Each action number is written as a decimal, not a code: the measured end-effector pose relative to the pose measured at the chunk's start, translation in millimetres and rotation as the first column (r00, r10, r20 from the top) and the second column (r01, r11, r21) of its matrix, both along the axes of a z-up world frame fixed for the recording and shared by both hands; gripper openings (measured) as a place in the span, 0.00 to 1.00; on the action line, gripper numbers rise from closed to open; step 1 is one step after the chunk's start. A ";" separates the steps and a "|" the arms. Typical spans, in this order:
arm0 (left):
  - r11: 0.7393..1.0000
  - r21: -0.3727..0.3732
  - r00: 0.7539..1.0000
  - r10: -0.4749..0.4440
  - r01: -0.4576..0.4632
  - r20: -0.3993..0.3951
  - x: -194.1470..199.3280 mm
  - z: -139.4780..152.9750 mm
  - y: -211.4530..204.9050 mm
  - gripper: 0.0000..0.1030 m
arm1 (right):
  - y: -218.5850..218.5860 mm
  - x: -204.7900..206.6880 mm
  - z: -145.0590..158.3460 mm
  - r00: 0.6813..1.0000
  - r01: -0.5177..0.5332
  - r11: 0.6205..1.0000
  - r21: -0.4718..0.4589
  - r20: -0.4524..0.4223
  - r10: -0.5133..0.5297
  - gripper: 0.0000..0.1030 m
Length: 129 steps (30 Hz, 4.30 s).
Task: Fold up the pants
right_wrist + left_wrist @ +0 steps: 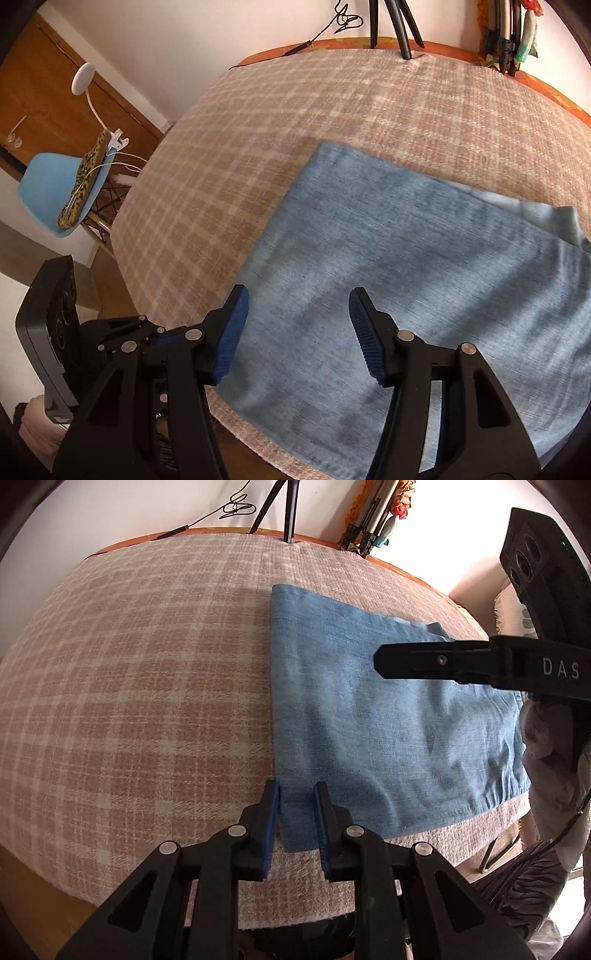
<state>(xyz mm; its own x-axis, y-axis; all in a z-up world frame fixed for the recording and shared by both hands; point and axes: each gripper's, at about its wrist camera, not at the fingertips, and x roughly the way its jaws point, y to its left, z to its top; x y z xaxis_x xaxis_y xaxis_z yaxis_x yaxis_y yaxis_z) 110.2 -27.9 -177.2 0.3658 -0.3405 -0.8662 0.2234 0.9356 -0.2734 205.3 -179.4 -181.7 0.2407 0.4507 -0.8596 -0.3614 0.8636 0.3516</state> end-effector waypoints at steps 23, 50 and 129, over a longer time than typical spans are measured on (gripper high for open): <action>0.989 -0.147 0.999 -0.033 0.027 -0.038 6.2 -16.6 -1.5 0.43 | 99.1 67.7 -29.5 0.994 -0.052 0.934 -0.354 -0.110 0.013 0.58; 0.985 -0.169 0.998 -0.036 0.044 0.048 0.2 -8.9 -14.2 0.12 | 140.0 115.8 -49.2 0.988 -0.113 0.841 -0.529 -0.153 0.036 0.50; 0.881 -0.154 0.878 -0.400 0.447 0.263 -53.0 66.6 -232.9 0.03 | -249.3 -4.1 85.1 0.885 0.425 0.899 0.102 0.164 -0.437 0.05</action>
